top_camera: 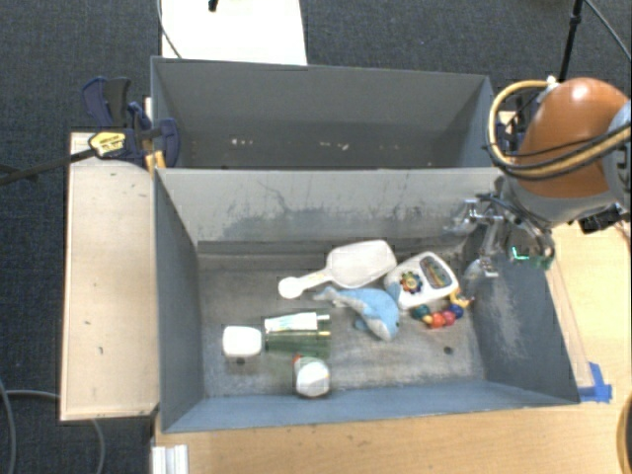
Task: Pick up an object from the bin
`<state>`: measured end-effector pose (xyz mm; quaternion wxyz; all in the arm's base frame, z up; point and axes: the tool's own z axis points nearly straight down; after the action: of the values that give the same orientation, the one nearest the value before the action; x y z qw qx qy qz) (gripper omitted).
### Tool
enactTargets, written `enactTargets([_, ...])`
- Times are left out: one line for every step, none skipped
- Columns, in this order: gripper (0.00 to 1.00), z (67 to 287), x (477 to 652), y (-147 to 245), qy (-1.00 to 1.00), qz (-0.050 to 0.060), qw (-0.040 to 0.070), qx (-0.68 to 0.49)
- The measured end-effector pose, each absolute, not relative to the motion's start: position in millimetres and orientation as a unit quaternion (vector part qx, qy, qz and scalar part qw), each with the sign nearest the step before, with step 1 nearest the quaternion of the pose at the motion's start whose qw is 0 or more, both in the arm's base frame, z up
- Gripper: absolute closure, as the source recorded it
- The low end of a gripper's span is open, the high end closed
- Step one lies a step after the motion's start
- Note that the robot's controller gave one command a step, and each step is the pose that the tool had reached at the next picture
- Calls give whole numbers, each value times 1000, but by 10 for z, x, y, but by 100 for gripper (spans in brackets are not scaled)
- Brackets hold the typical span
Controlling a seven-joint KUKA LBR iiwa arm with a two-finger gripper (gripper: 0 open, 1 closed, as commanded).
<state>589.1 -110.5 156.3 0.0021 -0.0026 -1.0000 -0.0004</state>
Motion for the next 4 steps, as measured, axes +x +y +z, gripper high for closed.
enactTargets([0, 1608, 5911, -1102, -1000, 0, -2, -1])
enactTargets([0, 850, 5778, -280, -1000, 0, -3, 24])
enactTargets([0, 1365, 5762, 180, -996, 0, 0, 86])
enactTargets([0, 1362, 5770, 240, -999, 0, -3, 53])
